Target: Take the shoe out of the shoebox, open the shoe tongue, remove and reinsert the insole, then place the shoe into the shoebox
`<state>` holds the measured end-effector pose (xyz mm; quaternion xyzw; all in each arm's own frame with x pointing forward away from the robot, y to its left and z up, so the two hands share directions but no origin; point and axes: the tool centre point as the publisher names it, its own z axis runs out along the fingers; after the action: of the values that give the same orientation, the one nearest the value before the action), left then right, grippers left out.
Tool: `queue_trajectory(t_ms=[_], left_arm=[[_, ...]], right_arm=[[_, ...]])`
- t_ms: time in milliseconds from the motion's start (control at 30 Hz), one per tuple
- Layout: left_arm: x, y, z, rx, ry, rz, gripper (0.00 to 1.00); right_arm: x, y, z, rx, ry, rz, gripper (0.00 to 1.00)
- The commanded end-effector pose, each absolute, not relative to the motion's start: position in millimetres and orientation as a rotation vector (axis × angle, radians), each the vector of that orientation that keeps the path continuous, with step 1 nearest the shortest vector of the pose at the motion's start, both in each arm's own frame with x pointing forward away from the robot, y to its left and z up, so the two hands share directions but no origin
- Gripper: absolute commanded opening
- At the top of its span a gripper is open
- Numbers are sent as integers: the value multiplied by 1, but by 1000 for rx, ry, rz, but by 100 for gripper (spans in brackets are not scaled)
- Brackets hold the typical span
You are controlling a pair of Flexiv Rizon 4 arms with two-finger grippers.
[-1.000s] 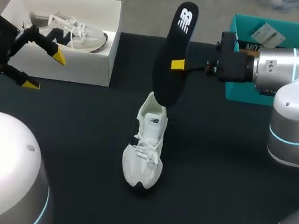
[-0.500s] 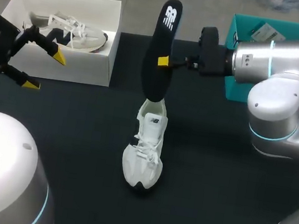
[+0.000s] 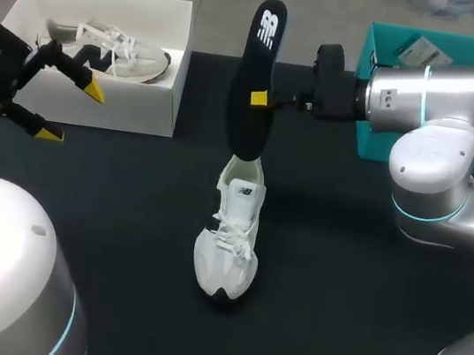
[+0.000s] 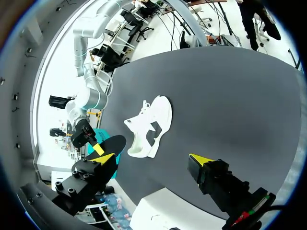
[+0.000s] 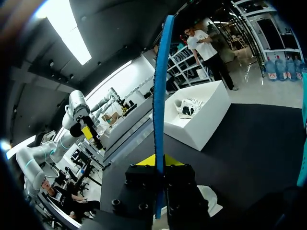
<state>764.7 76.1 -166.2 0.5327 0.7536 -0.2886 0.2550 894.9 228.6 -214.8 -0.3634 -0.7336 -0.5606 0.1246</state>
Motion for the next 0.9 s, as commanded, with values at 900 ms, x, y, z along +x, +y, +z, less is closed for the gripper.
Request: queue_trajectory(t_ms=[900], left_arm=[[764, 76, -166, 1447, 2049, -779, 100]], right_arm=[[893, 256, -283, -996, -2153, -1544, 0]])
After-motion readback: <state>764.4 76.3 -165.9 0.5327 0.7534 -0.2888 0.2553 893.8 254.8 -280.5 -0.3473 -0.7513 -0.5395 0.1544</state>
